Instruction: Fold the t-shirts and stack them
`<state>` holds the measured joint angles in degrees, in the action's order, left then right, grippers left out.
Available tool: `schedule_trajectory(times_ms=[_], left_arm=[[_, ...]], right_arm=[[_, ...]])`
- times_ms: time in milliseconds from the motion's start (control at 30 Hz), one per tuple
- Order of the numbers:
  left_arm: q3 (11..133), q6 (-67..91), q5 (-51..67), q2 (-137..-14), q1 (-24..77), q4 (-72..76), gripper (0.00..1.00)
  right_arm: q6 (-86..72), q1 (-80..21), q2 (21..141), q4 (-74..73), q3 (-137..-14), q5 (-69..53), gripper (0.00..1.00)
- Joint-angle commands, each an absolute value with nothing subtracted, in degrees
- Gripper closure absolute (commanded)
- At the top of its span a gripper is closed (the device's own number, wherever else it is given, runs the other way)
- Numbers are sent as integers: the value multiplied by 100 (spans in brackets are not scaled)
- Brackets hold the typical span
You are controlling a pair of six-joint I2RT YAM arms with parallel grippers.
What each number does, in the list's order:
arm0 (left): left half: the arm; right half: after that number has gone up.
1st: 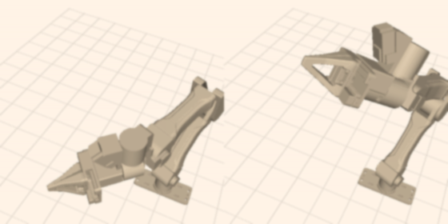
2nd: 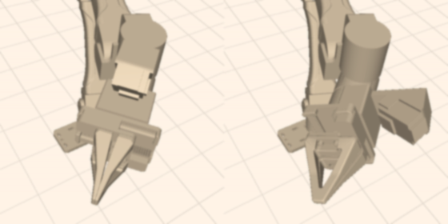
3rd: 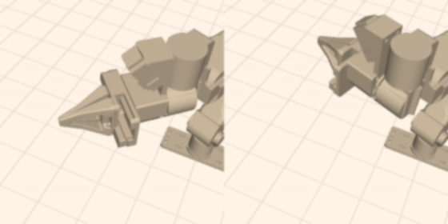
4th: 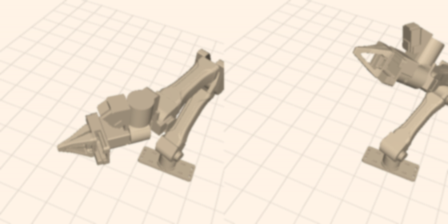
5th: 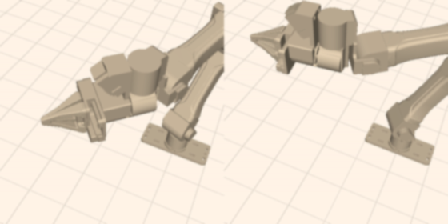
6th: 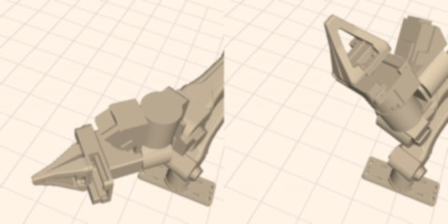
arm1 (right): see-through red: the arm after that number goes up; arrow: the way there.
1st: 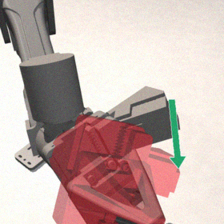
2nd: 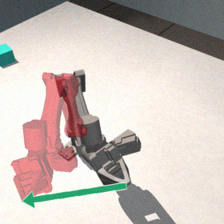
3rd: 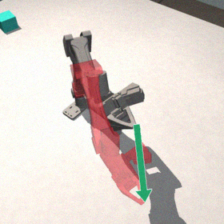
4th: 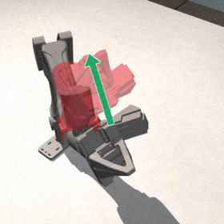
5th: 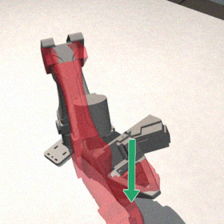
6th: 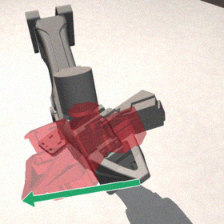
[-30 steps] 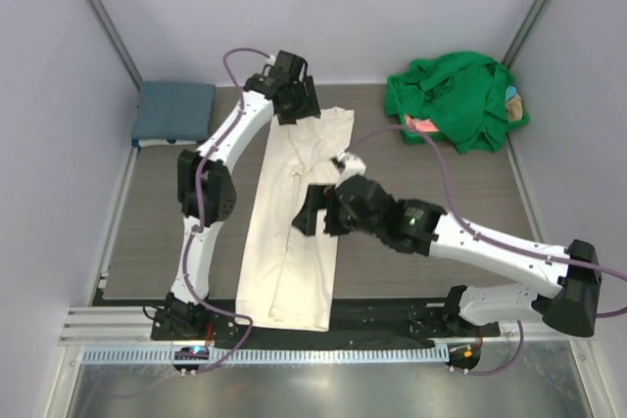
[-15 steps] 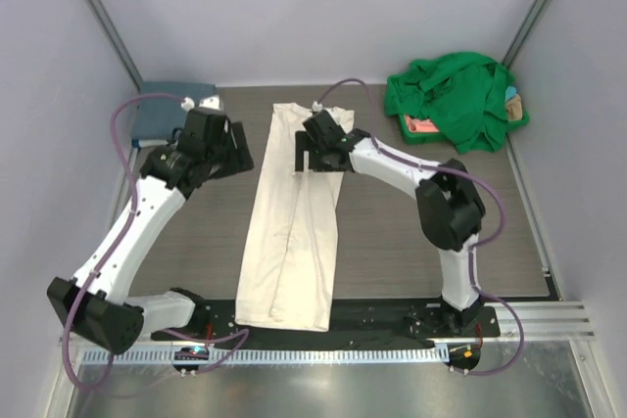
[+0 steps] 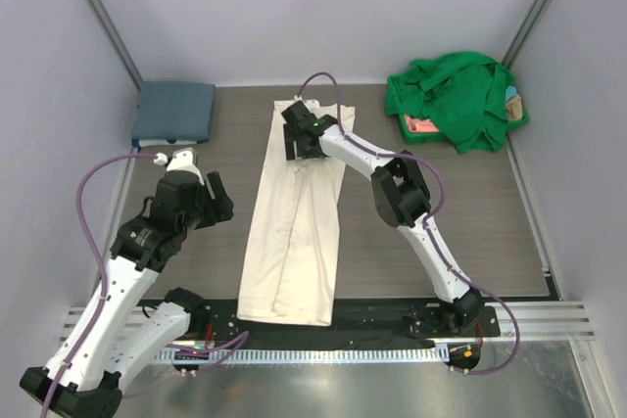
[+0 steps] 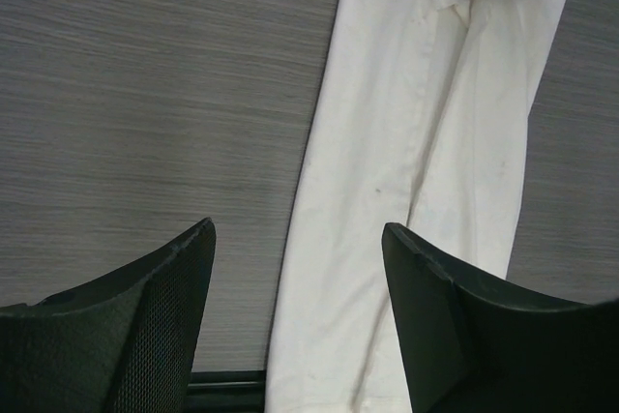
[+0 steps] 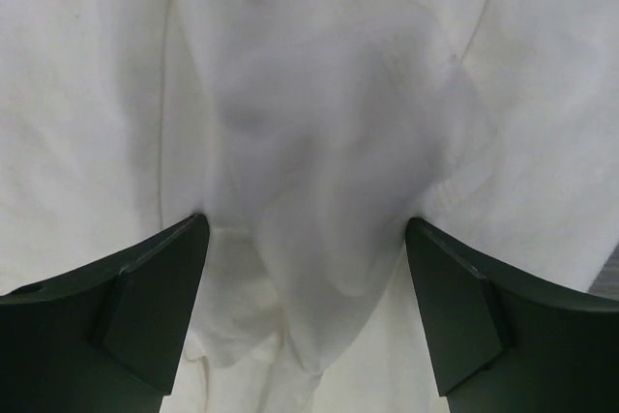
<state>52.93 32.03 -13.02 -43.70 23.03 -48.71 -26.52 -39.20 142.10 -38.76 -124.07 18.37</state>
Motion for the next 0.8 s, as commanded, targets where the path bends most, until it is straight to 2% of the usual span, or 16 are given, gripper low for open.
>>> schedule_trajectory(times_ms=[0,200,400,500,600,767], left_arm=[[5010,3085,-1301,-4333,2320,-4352,29],[4974,3024,-1283,-4499,2312,-4280,29],[4957,3286,-993,-4746,2320,-4298,30],[4730,3759,-757,-4746,2320,-4131,31],[4291,4146,-309,-4746,2320,-3780,33],[3369,4657,306,-4720,2364,-3157,35]], right_arm=[[-2391,-3368,14808,-4377,-12857,2197,11],[-1759,-2945,15696,-4202,-14562,1654,9],[-959,-2804,15601,-2340,-14247,-330,8],[-616,-2856,15461,-2285,-14361,-853,6],[-518,-2953,14575,-2154,-13836,-643,4],[-983,-2979,12391,-1767,-11842,-326,2]])
